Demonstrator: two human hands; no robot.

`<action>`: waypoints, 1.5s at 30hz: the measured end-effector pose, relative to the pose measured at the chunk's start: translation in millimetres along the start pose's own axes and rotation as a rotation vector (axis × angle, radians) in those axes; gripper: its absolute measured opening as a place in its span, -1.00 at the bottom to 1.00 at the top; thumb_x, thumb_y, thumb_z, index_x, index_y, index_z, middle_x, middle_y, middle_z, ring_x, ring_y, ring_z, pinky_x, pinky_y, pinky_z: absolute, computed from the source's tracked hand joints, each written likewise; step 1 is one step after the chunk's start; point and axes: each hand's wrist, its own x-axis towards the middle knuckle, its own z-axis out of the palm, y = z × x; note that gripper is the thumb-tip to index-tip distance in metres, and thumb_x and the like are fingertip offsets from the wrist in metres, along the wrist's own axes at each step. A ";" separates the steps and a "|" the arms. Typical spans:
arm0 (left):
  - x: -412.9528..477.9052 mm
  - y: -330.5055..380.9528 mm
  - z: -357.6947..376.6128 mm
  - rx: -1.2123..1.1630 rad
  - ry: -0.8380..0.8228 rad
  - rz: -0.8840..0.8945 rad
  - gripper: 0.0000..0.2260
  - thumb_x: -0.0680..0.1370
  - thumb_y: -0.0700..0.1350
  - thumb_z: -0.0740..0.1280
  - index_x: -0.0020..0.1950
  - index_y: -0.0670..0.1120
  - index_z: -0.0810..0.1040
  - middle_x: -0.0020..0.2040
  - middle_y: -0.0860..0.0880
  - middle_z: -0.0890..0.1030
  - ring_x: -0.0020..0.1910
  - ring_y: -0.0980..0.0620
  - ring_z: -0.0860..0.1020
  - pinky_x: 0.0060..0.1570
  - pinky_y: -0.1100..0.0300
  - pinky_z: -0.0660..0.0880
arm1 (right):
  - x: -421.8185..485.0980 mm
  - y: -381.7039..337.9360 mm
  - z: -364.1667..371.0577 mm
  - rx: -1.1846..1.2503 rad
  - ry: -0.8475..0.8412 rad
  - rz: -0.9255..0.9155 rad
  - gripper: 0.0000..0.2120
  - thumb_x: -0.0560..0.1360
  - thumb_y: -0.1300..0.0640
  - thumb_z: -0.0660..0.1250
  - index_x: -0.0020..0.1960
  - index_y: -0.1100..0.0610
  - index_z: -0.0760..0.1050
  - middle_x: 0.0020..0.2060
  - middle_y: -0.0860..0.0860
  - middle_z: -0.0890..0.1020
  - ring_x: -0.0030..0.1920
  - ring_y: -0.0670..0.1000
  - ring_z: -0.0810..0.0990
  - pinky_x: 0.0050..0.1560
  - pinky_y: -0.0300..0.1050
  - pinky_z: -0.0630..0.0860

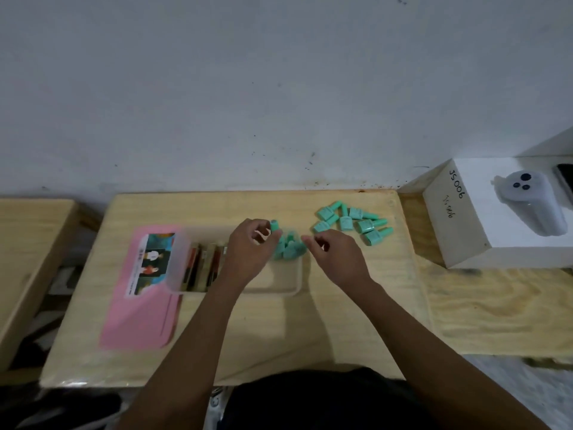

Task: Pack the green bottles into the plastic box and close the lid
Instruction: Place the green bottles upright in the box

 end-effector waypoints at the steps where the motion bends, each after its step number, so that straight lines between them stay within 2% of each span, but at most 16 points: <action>1: -0.6 -5.4 -3.2 0.027 0.021 0.002 -0.88 0.45 0.01 0.44 -0.12 0.02 0.55 -0.16 -0.04 0.59 -0.25 0.01 0.56 -0.24 0.23 0.48 | 2.0 -5.0 4.2 -0.092 -0.015 -0.052 -0.63 0.54 -0.18 0.26 -0.23 0.08 0.60 -0.32 -0.05 0.56 -0.31 -0.04 0.50 -0.32 -0.09 0.40; 6: -4.3 -24.8 -8.6 0.068 0.028 -0.009 -0.87 0.46 0.00 0.43 -0.09 -0.03 0.59 -0.27 -0.01 0.55 -0.34 0.09 0.49 -0.32 0.32 0.41 | 14.8 -18.8 23.6 -0.494 -0.089 -0.228 -0.61 0.54 -0.21 0.22 -0.14 0.06 0.65 -0.22 0.00 0.63 -0.17 0.06 0.59 -0.22 -0.08 0.38; 10: -5.5 -35.1 0.1 0.070 0.006 -0.050 -0.89 0.45 -0.02 0.44 -0.09 -0.02 0.61 -0.26 0.00 0.62 -0.34 0.08 0.52 -0.28 0.19 0.49 | 14.5 -15.5 35.1 -0.607 -0.100 -0.247 -0.64 0.52 -0.21 0.25 -0.10 0.03 0.68 -0.19 -0.01 0.67 -0.06 0.07 0.59 -0.09 -0.04 0.34; 14: -6.1 -42.3 9.5 0.126 -0.031 -0.044 -0.87 0.47 -0.05 0.42 -0.04 -0.06 0.63 -0.26 0.05 0.60 -0.38 0.18 0.49 -0.35 0.29 0.42 | 10.3 -12.1 40.4 -0.641 -0.073 -0.198 -0.68 0.47 -0.20 0.28 -0.13 -0.01 0.69 -0.23 -0.04 0.67 -0.09 0.06 0.59 -0.11 -0.03 0.33; 17: -4.8 -46.2 15.6 0.166 -0.073 -0.040 -0.85 0.48 -0.08 0.41 0.01 -0.10 0.63 -0.25 0.06 0.58 -0.39 0.23 0.46 -0.38 0.37 0.34 | 9.0 -12.5 42.9 -0.622 -0.050 -0.161 -0.70 0.44 -0.21 0.33 -0.16 -0.01 0.69 -0.27 -0.03 0.67 -0.13 0.07 0.60 -0.13 -0.04 0.34; 20: -4.1 -49.9 21.5 0.171 -0.087 -0.035 -0.83 0.47 -0.11 0.42 0.03 -0.12 0.64 -0.26 0.04 0.57 -0.39 0.24 0.45 -0.37 0.39 0.30 | 8.2 -10.4 43.6 -0.565 -0.074 -0.164 -0.69 0.48 -0.19 0.30 -0.07 0.00 0.68 -0.17 0.00 0.66 -0.06 0.08 0.59 -0.08 -0.03 0.35; 23: -4.8 -53.0 26.3 0.180 -0.107 -0.039 -0.81 0.47 -0.10 0.42 0.05 -0.11 0.64 -0.25 0.05 0.57 -0.34 0.14 0.51 -0.36 0.35 0.33 | 7.4 -5.8 42.8 -0.479 -0.121 -0.152 -0.68 0.52 -0.17 0.27 0.06 0.01 0.65 -0.07 0.01 0.63 0.00 0.06 0.57 -0.05 -0.05 0.34; 26: -5.4 -52.9 29.2 0.201 -0.116 -0.039 -0.80 0.48 -0.10 0.41 0.08 -0.10 0.64 -0.21 0.06 0.57 -0.36 0.24 0.46 -0.37 0.41 0.29 | 6.9 -4.1 41.3 -0.434 -0.135 -0.143 -0.68 0.52 -0.17 0.27 0.11 -0.01 0.63 -0.04 0.02 0.62 0.02 0.06 0.56 -0.05 -0.05 0.34; 29: -6.2 -52.0 29.8 0.218 -0.119 -0.017 -0.79 0.48 -0.11 0.40 0.10 -0.11 0.64 -0.17 0.00 0.64 -0.34 0.19 0.46 -0.36 0.43 0.28 | 5.5 -4.4 42.0 -0.419 -0.109 -0.125 -0.68 0.52 -0.18 0.28 0.10 -0.03 0.64 -0.07 0.00 0.63 0.01 0.05 0.56 -0.05 -0.05 0.36; 31: -6.0 -51.7 29.3 0.236 -0.122 -0.011 -0.79 0.49 -0.12 0.39 0.11 -0.11 0.64 -0.13 -0.05 0.66 -0.34 0.13 0.46 -0.37 0.42 0.27 | 4.2 -5.3 44.0 -0.405 -0.080 -0.094 -0.68 0.50 -0.20 0.29 0.08 -0.04 0.65 -0.10 -0.01 0.64 -0.01 0.04 0.57 -0.06 -0.05 0.38; 35: -6.7 -48.9 27.4 0.269 -0.124 -0.011 -0.80 0.50 -0.13 0.37 0.09 -0.13 0.63 -0.11 -0.07 0.66 -0.40 0.19 0.44 -0.40 0.37 0.28 | 3.2 -7.3 46.8 -0.378 -0.054 -0.069 -0.67 0.51 -0.19 0.28 0.10 -0.02 0.64 -0.10 0.00 0.63 -0.01 0.04 0.57 -0.06 -0.05 0.40; 38: -7.3 -47.5 27.2 0.288 -0.119 -0.035 -0.79 0.50 -0.12 0.38 0.10 -0.13 0.63 -0.10 -0.09 0.68 -0.26 0.07 0.53 -0.26 0.26 0.36 | 2.8 -5.0 46.1 -0.364 -0.073 -0.075 -0.66 0.51 -0.20 0.27 0.14 -0.04 0.62 -0.08 -0.01 0.63 -0.01 0.04 0.57 -0.06 -0.05 0.43; 41: -7.6 -46.9 27.5 0.302 -0.124 -0.039 -0.76 0.49 -0.08 0.39 0.12 -0.12 0.62 -0.10 -0.09 0.68 -0.16 -0.02 0.60 -0.22 0.23 0.41 | 0.2 -4.0 43.6 -0.313 -0.069 -0.077 -0.65 0.49 -0.24 0.29 0.13 -0.06 0.63 -0.11 -0.04 0.63 -0.05 0.01 0.59 -0.14 -0.09 0.44; 45: -9.1 -39.2 24.2 0.345 -0.104 -0.049 -0.75 0.47 -0.04 0.41 0.12 -0.08 0.60 -0.10 -0.06 0.66 -0.26 0.07 0.49 -0.42 0.32 0.27 | -5.8 -3.0 29.9 -0.219 0.036 -0.069 -0.70 0.48 -0.23 0.32 0.04 -0.08 0.66 -0.22 -0.09 0.61 -0.18 -0.07 0.58 -0.30 -0.18 0.39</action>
